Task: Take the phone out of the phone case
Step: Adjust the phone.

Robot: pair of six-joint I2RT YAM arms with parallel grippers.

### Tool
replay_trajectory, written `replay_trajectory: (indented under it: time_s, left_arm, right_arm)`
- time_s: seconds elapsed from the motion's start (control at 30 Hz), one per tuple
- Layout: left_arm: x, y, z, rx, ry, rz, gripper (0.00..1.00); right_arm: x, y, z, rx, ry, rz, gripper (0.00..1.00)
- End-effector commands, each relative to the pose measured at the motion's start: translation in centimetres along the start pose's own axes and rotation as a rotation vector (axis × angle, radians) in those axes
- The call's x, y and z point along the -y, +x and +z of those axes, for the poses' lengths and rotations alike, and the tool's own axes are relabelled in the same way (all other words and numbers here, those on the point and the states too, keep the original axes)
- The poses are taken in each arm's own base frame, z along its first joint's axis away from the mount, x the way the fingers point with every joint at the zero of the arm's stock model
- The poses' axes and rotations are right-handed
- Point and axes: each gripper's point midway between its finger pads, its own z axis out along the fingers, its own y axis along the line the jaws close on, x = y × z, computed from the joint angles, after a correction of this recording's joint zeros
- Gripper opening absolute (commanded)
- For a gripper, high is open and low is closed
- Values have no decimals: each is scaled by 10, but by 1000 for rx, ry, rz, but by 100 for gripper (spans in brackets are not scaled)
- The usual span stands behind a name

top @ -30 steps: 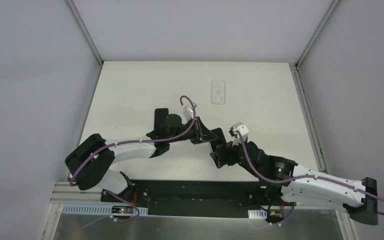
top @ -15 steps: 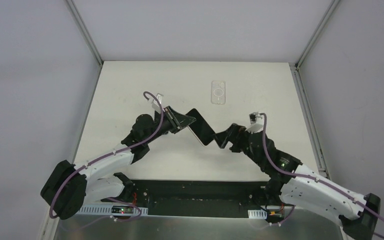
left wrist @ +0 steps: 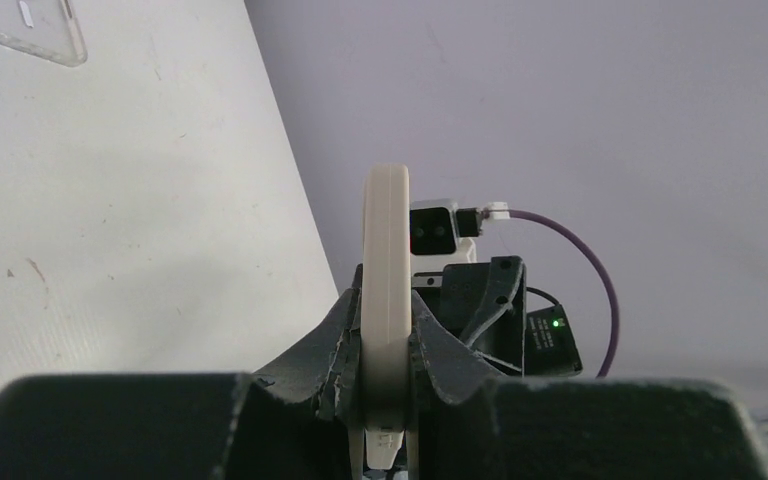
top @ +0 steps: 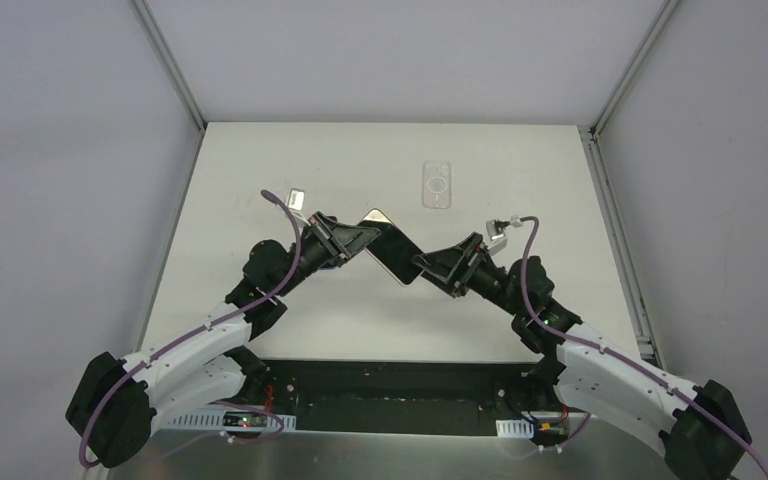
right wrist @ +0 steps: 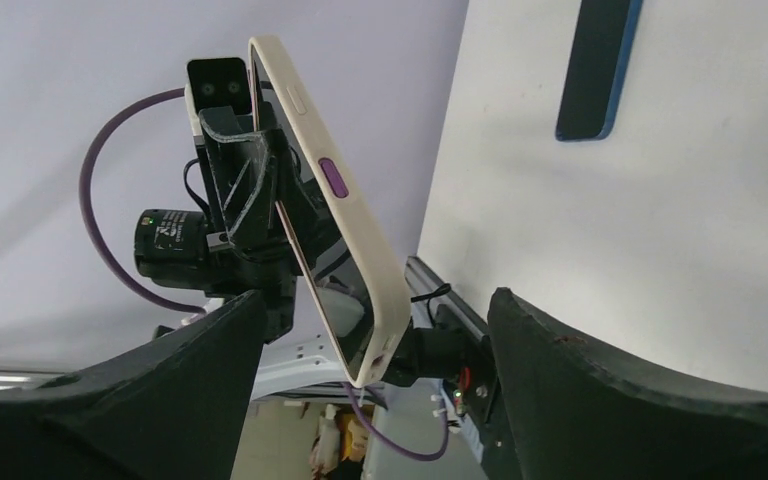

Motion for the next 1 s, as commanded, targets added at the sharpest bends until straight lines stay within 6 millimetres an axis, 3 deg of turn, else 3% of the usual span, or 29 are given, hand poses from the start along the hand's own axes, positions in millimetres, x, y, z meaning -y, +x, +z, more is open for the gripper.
replay_trajectory:
  time_s: [0.0, 0.33, 0.67, 0.77, 0.83, 0.97]
  left_arm:
    - [53, -19, -8, 61, 169, -32, 0]
    - [64, -30, -14, 115, 194, -54, 0]
    - [56, -35, -15, 149, 175, -48, 0]
    - [54, -34, -14, 148, 169, -51, 0]
    - [53, -33, -15, 147, 168, -50, 7]
    - [54, -32, -16, 138, 174, -44, 30]
  right_arm:
    - [-55, -4, 5, -32, -200, 65, 82]
    - [-85, -16, 22, -23, -334, 181, 49]
    - [-103, -9, 36, -108, -433, 265, 29]
    - [-107, -5, 37, -133, -441, 262, 12]
    - [-106, -5, 36, -135, -439, 260, 1]
    - [-104, -4, 32, -138, -430, 239, 0]
